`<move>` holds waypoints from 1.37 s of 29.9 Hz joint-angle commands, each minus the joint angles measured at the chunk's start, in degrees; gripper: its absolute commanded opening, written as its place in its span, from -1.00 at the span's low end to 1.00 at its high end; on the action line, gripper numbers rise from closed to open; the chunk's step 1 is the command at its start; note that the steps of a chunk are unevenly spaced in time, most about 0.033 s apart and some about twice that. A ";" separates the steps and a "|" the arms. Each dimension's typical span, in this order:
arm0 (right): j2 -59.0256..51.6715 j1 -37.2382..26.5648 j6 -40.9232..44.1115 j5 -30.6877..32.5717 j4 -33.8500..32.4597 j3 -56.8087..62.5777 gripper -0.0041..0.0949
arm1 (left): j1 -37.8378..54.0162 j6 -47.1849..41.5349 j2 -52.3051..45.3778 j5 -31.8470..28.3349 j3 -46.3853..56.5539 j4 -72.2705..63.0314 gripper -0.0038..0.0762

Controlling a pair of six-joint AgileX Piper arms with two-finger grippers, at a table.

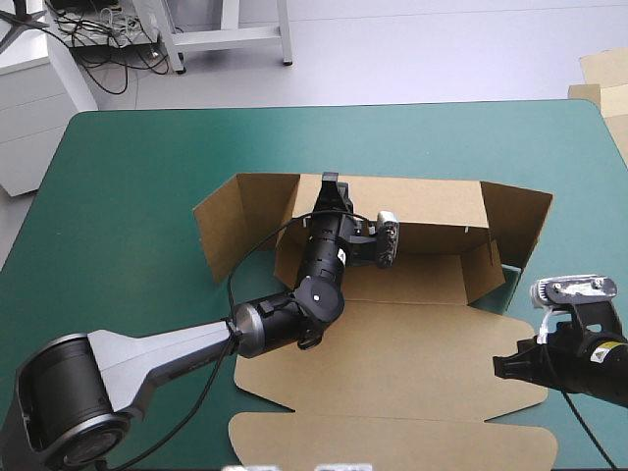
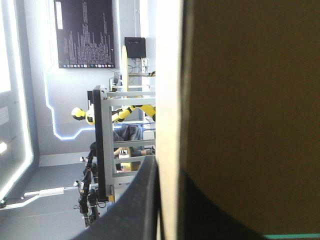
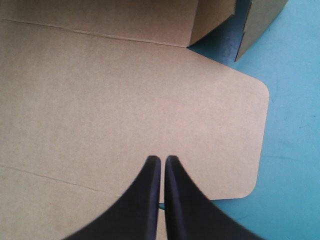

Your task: Fold the box

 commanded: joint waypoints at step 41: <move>24.49 -0.49 4.43 -9.14 -2.65 -37.08 0.55 | -0.53 -3.94 -2.33 -1.72 1.88 2.31 -0.93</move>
